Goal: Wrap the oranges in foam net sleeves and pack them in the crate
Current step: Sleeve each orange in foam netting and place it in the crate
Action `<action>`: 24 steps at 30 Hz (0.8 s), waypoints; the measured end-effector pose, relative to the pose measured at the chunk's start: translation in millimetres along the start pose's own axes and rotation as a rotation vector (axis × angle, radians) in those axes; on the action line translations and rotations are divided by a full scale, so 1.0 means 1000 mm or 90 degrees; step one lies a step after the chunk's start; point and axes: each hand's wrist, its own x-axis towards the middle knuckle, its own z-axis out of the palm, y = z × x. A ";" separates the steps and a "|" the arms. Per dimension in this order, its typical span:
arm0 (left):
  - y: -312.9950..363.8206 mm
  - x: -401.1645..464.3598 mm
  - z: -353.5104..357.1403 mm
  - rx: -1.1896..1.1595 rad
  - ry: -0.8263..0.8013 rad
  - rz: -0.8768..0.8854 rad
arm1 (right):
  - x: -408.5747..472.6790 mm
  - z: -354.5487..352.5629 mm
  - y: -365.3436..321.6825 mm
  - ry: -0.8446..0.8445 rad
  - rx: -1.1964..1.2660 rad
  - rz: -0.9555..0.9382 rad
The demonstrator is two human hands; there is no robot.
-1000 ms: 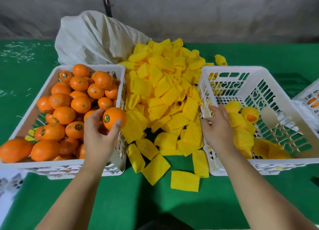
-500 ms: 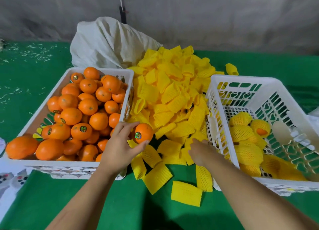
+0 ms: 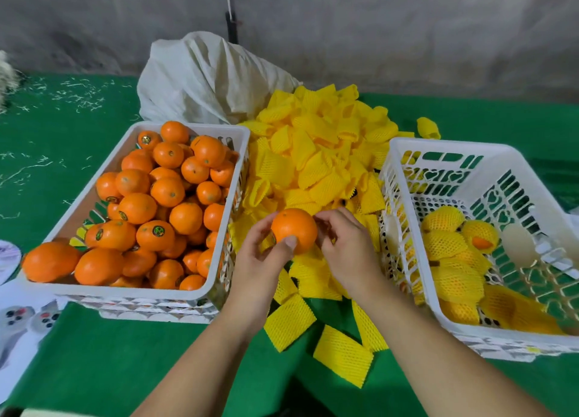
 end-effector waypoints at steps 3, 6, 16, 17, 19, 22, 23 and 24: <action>0.009 0.005 0.007 -0.149 -0.069 -0.089 | -0.001 0.001 -0.012 0.047 0.055 0.070; 0.014 0.004 0.017 -0.181 -0.090 -0.140 | 0.000 0.002 -0.021 0.022 0.120 0.154; 0.008 -0.004 0.008 -0.240 -0.163 -0.135 | 0.011 -0.028 -0.022 -0.112 0.103 0.231; 0.009 -0.006 0.010 -0.207 -0.135 -0.114 | 0.010 -0.028 -0.020 -0.058 0.077 0.224; 0.012 -0.009 0.015 -0.142 -0.075 -0.079 | 0.005 -0.027 -0.020 0.018 0.054 0.212; 0.016 -0.014 0.017 -0.081 -0.084 -0.059 | 0.002 -0.023 -0.027 0.022 0.035 0.192; 0.017 -0.016 0.017 -0.054 -0.106 -0.057 | 0.001 -0.022 -0.030 0.016 0.043 0.191; 0.017 -0.017 0.016 -0.027 -0.124 -0.056 | 0.001 -0.021 -0.033 0.009 0.054 0.195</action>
